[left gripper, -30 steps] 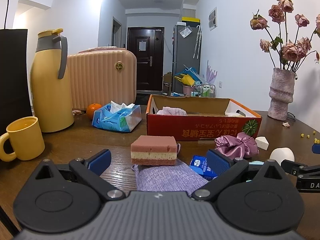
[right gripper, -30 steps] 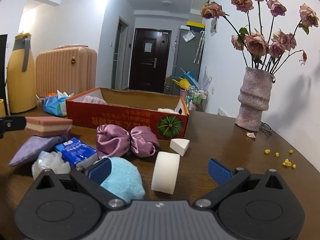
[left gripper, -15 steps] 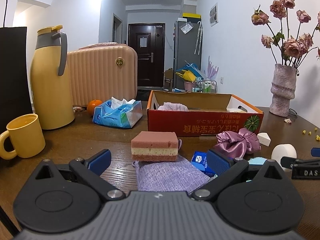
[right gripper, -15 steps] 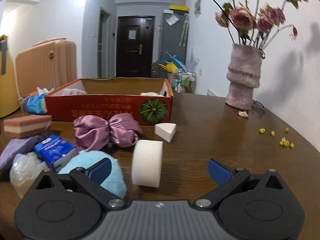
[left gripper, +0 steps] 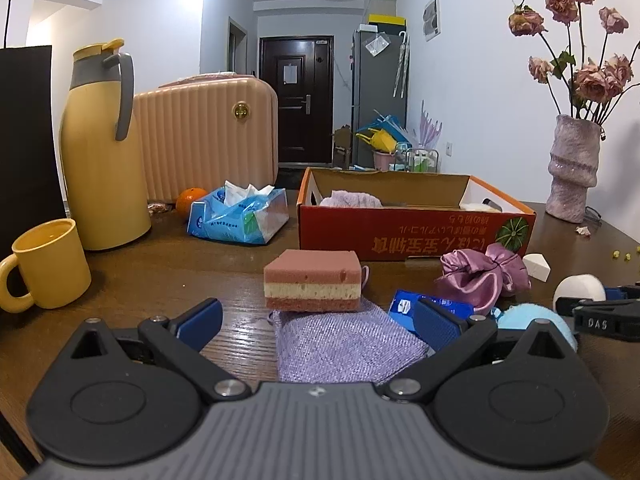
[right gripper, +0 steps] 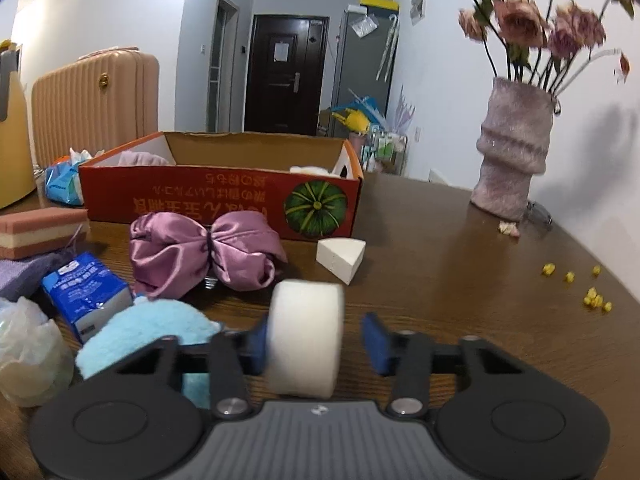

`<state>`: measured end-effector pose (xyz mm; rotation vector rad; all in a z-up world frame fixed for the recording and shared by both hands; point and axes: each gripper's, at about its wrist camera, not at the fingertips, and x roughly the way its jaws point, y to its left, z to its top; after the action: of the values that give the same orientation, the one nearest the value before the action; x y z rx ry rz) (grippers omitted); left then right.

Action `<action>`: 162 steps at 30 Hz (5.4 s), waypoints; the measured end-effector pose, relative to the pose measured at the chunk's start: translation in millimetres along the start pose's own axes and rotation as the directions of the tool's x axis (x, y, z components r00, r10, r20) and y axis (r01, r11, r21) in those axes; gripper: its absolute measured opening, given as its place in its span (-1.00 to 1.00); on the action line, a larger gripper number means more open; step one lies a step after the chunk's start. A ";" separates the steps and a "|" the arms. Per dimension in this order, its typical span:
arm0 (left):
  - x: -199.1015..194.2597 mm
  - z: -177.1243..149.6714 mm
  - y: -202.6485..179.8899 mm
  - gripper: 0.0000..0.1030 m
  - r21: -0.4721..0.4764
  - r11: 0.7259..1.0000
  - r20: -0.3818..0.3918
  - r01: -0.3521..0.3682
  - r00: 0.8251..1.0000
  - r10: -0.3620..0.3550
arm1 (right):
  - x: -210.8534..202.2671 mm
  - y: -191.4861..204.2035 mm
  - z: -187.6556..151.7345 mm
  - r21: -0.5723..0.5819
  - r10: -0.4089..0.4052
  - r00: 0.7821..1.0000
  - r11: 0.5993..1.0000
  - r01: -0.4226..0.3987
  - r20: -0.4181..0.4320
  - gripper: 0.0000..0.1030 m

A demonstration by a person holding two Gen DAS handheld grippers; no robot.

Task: Organize soft objects
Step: 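Approach the pink sponge with the left gripper while the right gripper approaches the white foam roll, then grasp the white foam roll with the right gripper while the left gripper grasps the pink sponge, then carry the pink sponge and white foam roll in both grippers over the cardboard box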

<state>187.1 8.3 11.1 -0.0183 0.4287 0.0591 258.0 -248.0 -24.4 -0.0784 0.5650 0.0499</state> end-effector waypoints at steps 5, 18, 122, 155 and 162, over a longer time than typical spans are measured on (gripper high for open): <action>4.3 -0.3 0.8 1.00 -0.002 1.000 -0.013 -0.006 1.000 0.006 | -1.9 -12.2 -1.6 0.059 0.033 0.999 0.998 -0.034 0.007 -0.45; 29.6 7.0 -2.0 1.00 0.051 0.996 0.032 -0.069 0.997 0.068 | -26.2 -19.0 -1.2 0.094 -0.004 0.993 0.996 -0.008 0.122 -0.45; 67.7 96.6 -25.1 0.37 -0.088 0.994 0.221 0.061 0.974 -0.041 | -1.6 26.4 59.8 0.095 -0.005 0.907 0.995 -0.039 0.421 -0.45; 142.9 134.1 -43.5 0.37 -0.062 0.996 0.216 0.058 0.975 -0.044 | 68.8 26.5 117.6 0.039 0.011 0.935 0.999 -0.026 0.354 -0.45; 165.0 134.9 -48.5 0.37 -0.050 0.997 0.196 0.050 0.980 -0.039 | 89.7 26.6 129.7 0.028 0.000 0.948 1.000 -0.010 0.320 -0.45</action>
<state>395.9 -27.2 65.3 -0.0754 0.2305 0.0278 401.0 -207.8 35.0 -0.0388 0.2409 0.0577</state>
